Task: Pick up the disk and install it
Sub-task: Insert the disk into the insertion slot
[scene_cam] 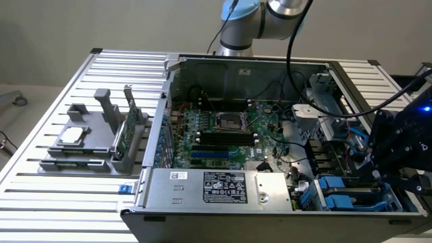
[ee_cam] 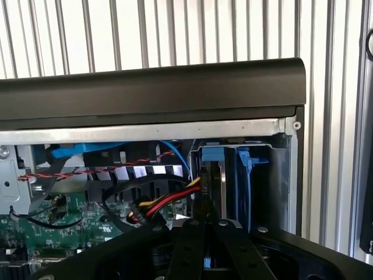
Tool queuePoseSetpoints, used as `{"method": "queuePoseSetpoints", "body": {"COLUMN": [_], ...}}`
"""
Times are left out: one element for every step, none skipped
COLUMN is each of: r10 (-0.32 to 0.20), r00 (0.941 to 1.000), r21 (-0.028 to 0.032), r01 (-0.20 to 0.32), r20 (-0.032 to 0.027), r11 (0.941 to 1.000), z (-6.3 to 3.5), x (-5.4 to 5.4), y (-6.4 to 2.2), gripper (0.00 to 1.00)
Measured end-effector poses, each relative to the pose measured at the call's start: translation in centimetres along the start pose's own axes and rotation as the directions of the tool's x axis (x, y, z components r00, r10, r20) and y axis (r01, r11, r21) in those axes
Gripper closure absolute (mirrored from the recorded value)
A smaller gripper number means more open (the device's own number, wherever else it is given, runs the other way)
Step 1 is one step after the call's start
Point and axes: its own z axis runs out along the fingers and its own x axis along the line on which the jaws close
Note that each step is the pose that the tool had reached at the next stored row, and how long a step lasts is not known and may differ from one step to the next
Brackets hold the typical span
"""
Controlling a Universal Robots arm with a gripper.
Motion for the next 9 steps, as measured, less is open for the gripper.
{"method": "queuePoseSetpoints", "body": {"r10": [0.000,0.000,0.000,0.000,0.000,0.000,0.000,0.000,0.000], "r00": [1.0000,1.0000,1.0000,1.0000,1.0000,1.0000,1.0000,1.0000,1.0000], "r21": [0.0001,0.0001,0.0001,0.0001,0.0001,0.0001,0.0001,0.0001,0.0001], "r01": [0.000,0.000,0.000,0.000,0.000,0.000,0.000,0.000,0.000], "r20": [-0.0001,-0.0004,-0.0005,-0.0004,-0.0004,-0.0004,-0.0004,-0.0004,-0.0005], "r11": [1.0000,1.0000,1.0000,1.0000,1.0000,1.0000,1.0000,1.0000,1.0000], "z": [-0.11,-0.18,-0.21,-0.24,-0.25,-0.25,-0.26,-0.27,-0.28], "x": [0.0,-0.1,-0.1,-0.2,-0.2,-0.3,-0.3,-0.4,-0.4], "y": [-0.12,-0.34,-0.65,-1.03,-1.44,-1.88,-2.37,-2.81,-3.22], "gripper": [0.89,0.89,0.89,0.89,0.89,0.89,0.89,0.89,0.89]}}
